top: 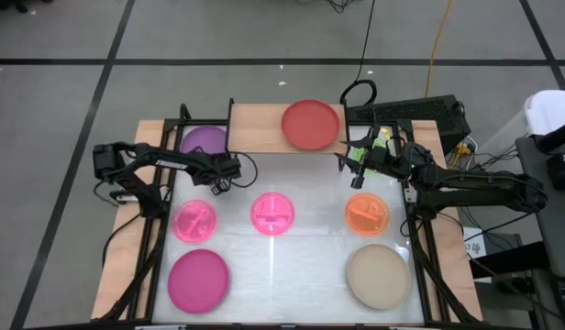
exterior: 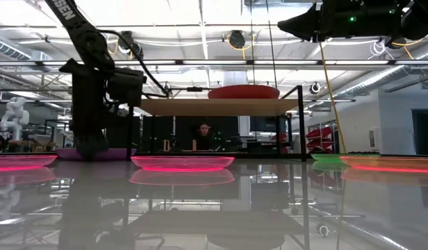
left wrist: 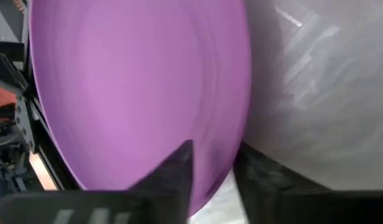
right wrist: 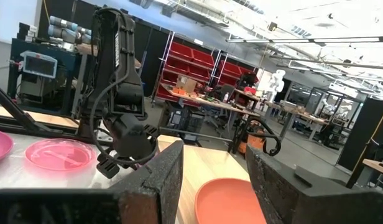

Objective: Place and stack plates onto a shelf
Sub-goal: Stack the violet plate on top of the orange plate on the shelf, then stack the light brown plate on top of the violet plate on the shelf

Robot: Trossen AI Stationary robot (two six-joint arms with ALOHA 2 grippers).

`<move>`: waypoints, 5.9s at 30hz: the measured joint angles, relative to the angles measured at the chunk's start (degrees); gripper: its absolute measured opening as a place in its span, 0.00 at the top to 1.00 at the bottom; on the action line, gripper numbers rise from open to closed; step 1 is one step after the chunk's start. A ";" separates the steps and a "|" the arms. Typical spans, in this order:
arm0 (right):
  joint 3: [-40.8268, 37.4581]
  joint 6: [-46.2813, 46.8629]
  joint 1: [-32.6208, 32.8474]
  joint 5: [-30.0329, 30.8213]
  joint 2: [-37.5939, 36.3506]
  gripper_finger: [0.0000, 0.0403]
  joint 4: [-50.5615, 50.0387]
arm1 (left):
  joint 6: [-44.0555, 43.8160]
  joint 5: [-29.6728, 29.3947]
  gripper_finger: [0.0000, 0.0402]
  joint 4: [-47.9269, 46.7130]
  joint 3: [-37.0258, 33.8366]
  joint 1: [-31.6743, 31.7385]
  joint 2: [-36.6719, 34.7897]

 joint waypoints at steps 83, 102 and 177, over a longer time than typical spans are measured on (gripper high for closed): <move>0.00 -1.33 -0.02 3.30 -16.32 0.62 -9.49 | 53.83 13.39 0.88 21.43 50.92 -8.52 12.51; 0.00 -1.44 -0.02 3.30 -16.29 0.61 -9.84 | 51.82 8.09 0.54 23.11 50.90 -9.70 11.69; 2.40 16.77 29.14 -26.22 19.85 0.61 -55.04 | 24.91 9.54 0.54 93.50 -15.61 -21.79 -24.45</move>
